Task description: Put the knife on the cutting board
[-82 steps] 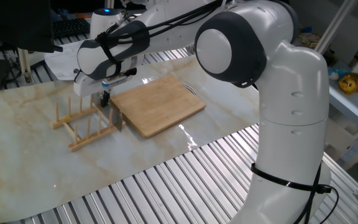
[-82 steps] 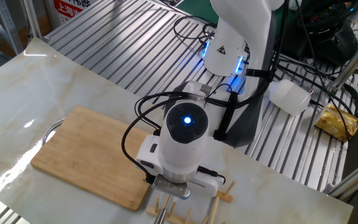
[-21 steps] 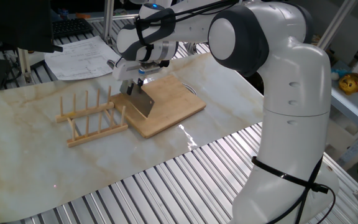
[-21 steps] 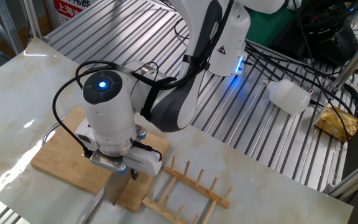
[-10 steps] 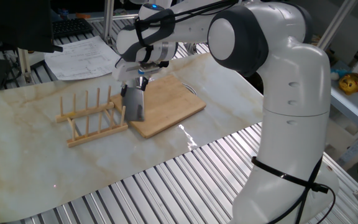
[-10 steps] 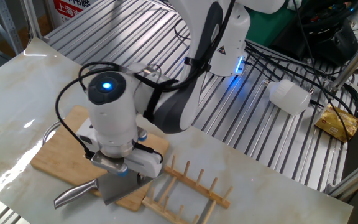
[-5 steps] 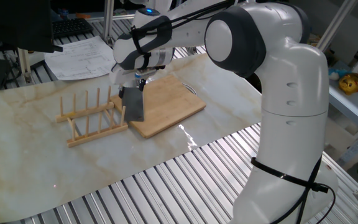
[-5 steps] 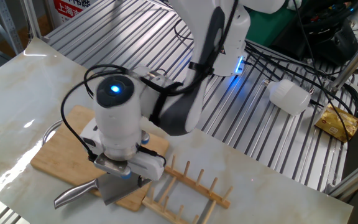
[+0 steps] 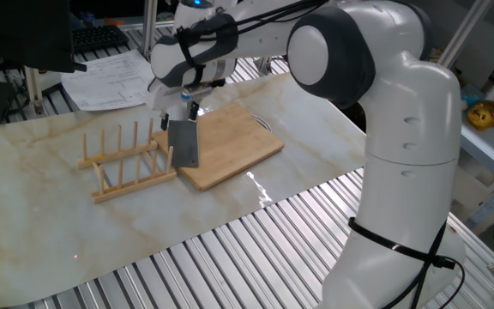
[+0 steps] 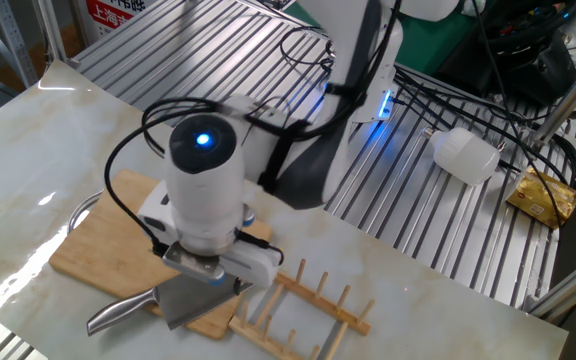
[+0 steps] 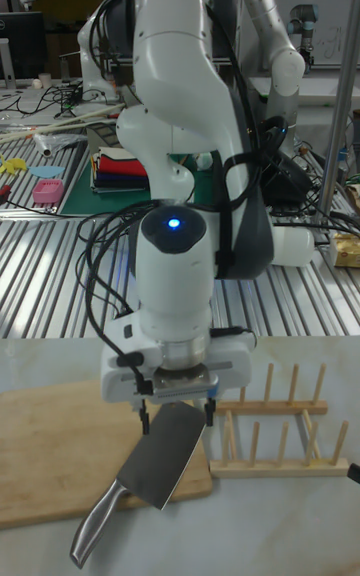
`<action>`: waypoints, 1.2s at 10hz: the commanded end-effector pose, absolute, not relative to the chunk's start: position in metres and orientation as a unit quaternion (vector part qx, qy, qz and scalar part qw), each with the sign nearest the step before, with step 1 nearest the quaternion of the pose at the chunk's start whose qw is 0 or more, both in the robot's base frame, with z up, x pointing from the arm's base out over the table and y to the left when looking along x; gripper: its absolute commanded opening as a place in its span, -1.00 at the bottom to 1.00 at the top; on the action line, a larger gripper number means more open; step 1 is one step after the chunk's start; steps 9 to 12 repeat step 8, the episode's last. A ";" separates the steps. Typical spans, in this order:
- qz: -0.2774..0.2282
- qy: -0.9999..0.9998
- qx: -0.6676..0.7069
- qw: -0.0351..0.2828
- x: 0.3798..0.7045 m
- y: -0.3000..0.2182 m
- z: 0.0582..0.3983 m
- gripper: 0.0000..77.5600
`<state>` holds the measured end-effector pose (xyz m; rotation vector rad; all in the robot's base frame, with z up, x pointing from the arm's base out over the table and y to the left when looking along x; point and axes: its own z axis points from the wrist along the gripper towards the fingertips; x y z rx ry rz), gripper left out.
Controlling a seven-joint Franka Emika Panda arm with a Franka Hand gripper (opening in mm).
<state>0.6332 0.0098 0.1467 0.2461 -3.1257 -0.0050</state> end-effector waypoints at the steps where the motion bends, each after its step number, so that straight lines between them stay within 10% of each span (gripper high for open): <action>1: 0.004 -0.997 0.078 0.006 0.629 0.021 0.163 0.99; 12: 0.007 -0.997 0.081 0.012 0.639 0.022 0.177 0.99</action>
